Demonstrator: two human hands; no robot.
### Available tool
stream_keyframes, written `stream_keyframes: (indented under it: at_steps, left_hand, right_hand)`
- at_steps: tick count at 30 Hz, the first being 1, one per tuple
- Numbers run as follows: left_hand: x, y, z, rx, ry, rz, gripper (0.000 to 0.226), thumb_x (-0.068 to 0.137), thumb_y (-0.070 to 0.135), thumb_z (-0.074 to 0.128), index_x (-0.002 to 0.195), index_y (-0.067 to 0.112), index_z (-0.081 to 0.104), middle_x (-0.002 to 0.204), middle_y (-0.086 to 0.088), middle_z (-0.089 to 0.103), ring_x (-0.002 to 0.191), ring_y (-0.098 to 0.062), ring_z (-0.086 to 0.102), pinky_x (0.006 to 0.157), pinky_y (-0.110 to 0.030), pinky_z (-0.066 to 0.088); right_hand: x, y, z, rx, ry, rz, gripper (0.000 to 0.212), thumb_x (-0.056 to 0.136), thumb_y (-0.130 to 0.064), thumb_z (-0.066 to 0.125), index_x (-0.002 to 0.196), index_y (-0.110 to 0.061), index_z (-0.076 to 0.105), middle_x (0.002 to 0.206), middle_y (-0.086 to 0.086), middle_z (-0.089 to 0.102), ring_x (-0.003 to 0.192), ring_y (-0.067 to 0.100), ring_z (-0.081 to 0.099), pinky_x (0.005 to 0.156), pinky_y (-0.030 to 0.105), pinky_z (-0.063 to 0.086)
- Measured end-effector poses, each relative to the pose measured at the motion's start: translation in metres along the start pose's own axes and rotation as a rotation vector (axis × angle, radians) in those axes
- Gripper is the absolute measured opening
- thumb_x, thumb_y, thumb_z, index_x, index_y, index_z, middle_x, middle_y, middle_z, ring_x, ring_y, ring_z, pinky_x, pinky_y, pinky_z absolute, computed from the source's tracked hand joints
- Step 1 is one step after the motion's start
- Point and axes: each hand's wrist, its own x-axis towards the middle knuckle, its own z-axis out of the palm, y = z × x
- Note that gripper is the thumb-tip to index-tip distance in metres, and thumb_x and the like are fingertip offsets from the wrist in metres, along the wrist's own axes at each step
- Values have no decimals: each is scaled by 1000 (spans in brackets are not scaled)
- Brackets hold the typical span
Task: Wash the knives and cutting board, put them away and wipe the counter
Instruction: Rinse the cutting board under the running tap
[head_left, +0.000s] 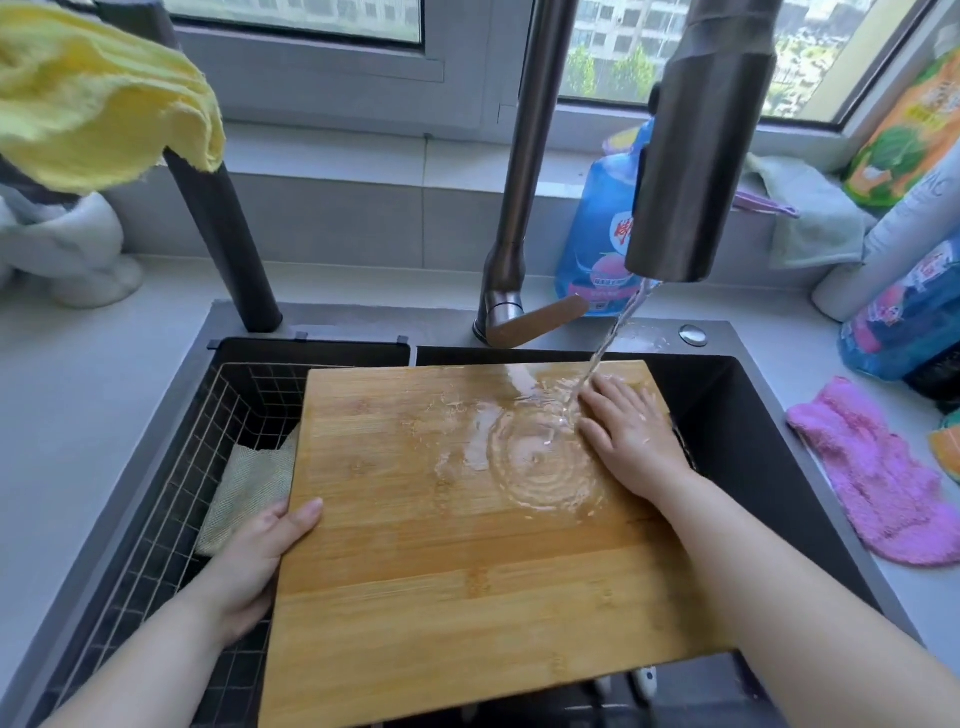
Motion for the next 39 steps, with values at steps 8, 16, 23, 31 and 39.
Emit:
stream_keyframes:
  at_steps: [8, 16, 23, 31, 39]
  left_hand:
    - [0, 0, 0, 21, -20, 22, 48, 71, 27, 59, 113, 3, 54, 82, -10, 74, 69, -22, 71, 52, -30, 57]
    - [-2, 2, 2, 77, -12, 33, 19, 90, 18, 43, 100, 9, 57, 74, -5, 74, 65, -18, 70, 50, -27, 56]
    - [-5, 3, 5, 109, 35, 22, 18, 91, 18, 43, 98, 10, 57, 76, -8, 73, 73, -25, 67, 56, -33, 55]
    - [-5, 7, 13, 193, 159, -24, 29, 91, 25, 47, 109, 4, 54, 95, -18, 65, 85, -32, 61, 69, -38, 48]
    - [-3, 27, 48, 446, 238, 39, 38, 93, 38, 44, 115, 8, 54, 94, -10, 62, 86, -28, 59, 71, -37, 48]
  right_hand:
    - [-44, -16, 22, 52, -37, 109, 62, 97, -46, 16, 149, -16, 1, 156, 1, -13, 145, 16, -10, 116, 28, -10]
    - [-76, 11, 28, 224, 23, 303, 64, 95, -49, 29, 149, -18, 11, 157, 2, 2, 146, 16, 0, 117, 31, 2]
    - [-68, 54, -2, 1144, -337, 750, 40, 89, -39, 55, 112, -7, 60, 100, 13, 65, 92, 28, 62, 85, 38, 51]
    - [-74, 63, -18, 1265, -348, 540, 21, 83, -29, 62, 99, -16, 61, 90, 10, 69, 81, 26, 64, 73, 37, 50]
    - [-105, 70, -57, 1417, -133, 516, 18, 94, -12, 45, 88, -12, 61, 57, -2, 69, 46, 8, 64, 45, 15, 49]
